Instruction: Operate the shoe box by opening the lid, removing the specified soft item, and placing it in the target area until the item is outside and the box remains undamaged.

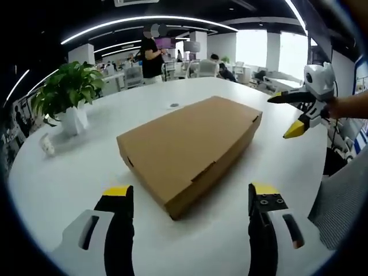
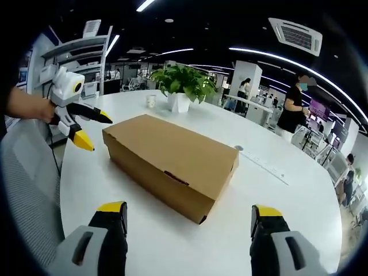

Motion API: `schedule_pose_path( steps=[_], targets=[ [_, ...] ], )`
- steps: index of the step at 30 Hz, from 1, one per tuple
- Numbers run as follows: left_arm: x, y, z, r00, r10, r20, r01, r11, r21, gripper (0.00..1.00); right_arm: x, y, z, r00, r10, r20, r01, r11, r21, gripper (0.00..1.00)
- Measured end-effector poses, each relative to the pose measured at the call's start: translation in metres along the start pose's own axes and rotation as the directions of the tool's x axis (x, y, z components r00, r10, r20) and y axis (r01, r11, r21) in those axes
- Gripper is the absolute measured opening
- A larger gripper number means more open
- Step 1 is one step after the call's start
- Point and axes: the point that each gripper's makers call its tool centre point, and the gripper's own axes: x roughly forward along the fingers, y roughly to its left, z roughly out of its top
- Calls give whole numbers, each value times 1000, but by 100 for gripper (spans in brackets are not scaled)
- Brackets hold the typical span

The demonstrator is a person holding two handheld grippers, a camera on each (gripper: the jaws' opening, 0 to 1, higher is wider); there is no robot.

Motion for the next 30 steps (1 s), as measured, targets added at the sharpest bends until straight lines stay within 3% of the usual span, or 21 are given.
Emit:
schedule_pose_path(
  steps=[30],
  targets=[
    [12,7,0,1000,19,-12,-18,1000,5,75,25,-7,11,1000,27,7,-26,999,-45,79]
  ],
)
